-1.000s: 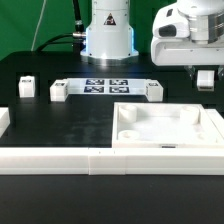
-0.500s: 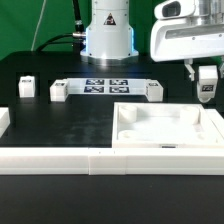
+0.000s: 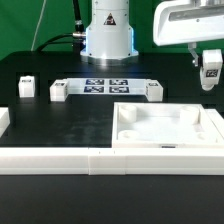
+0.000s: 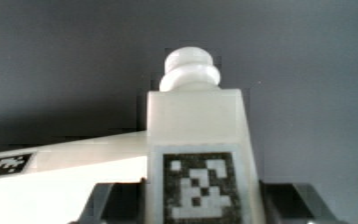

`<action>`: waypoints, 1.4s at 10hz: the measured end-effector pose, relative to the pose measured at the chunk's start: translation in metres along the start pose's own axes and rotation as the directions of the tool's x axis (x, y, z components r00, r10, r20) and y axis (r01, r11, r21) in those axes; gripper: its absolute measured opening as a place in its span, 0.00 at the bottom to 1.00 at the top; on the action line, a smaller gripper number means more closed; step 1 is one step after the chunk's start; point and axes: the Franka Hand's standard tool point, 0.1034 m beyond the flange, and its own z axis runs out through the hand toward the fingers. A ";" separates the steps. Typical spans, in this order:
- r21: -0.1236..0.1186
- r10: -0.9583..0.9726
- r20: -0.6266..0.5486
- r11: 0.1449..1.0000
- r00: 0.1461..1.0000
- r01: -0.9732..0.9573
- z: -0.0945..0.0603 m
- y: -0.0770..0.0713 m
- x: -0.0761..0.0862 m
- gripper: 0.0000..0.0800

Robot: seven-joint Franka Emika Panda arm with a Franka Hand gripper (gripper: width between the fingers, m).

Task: Assemble one leg

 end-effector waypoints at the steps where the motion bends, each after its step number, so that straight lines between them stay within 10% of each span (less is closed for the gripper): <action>1: 0.000 0.000 -0.001 1.000 1.000 0.000 0.000 0.000 0.000 0.36; 9: -0.056 -0.325 -0.052 0.945 0.944 0.322 -0.008 0.033 0.039 0.36; 14: -0.064 -0.326 -0.324 0.944 0.888 0.324 -0.010 0.033 0.045 0.36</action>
Offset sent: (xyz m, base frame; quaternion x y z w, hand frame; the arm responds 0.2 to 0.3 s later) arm 0.0196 -0.0461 -0.0162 -0.1077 0.0901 -0.1903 0.9716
